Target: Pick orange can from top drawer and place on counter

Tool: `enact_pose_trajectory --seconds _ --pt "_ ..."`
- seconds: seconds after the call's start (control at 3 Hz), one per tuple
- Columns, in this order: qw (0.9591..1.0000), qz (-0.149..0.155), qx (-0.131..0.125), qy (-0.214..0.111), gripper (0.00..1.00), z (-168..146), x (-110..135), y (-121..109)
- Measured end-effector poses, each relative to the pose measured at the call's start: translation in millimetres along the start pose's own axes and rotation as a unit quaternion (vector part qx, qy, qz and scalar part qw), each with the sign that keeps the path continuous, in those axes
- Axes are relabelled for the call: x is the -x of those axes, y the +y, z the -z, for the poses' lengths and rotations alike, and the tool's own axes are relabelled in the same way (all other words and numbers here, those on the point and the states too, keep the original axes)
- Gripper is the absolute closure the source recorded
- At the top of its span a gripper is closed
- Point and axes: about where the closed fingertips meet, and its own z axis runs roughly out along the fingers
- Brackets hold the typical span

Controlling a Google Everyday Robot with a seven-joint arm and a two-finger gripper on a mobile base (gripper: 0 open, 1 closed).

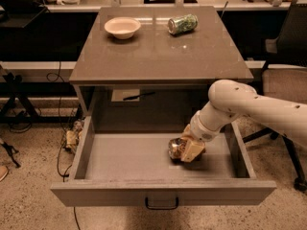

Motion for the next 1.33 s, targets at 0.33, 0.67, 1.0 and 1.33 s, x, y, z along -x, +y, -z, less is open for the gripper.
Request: enact_pose_trajectory --seconds 0.33,0.67,1.0,1.33 --pt "1.0 0.002 -0.004 -0.003 1.0 4.5 0.3 -0.8" --pt "0.9963 0.026 -0.063 -0.051 1.0 79.8 6.4 -13.1" --pt "0.9807 0.062 -0.148 -0.112 1.0 197.0 15.2 -21.0" --pt "0.9756 0.07 -0.169 -0.122 1.0 217.7 20.4 -30.5"
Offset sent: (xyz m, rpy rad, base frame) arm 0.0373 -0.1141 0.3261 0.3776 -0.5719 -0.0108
